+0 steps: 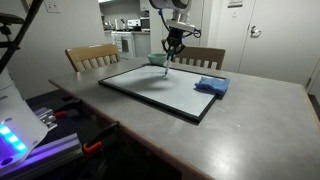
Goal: Remove the green marker from the green bowl, draw a smiley face on the whiteboard using the green marker, put the green marker in the bowl
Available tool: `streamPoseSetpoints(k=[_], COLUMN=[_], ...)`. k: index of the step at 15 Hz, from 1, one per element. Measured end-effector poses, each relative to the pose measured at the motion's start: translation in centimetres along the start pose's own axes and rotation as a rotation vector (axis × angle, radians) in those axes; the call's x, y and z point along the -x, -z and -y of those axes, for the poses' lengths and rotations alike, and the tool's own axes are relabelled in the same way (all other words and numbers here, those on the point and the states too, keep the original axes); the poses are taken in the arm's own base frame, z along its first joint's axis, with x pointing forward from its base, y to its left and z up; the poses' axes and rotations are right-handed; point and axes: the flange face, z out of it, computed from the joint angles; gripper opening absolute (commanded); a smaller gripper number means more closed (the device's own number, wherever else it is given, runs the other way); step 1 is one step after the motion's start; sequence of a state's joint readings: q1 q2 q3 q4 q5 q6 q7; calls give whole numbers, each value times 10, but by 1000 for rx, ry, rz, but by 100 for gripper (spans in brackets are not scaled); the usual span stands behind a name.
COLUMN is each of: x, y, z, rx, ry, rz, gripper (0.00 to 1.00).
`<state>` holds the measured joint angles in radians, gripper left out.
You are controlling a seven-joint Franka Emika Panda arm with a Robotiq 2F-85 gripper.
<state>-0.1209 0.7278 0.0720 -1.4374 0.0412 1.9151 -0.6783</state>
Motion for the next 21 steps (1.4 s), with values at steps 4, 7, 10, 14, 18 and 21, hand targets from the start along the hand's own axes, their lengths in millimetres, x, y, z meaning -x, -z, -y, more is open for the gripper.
streamPoseSetpoints(k=[4,7,10,14,18,21], x=[2,-3,-14,-31,-44,-55], y=[6,33,57,76,93,100], z=[5,10,18,29,40,47], rx=[-32,0,50,82,112,132], ry=[5,24,64,141,215,264], rz=[40,44,26,-20,-64,-98], gripper=[5,5,5,5,5,5])
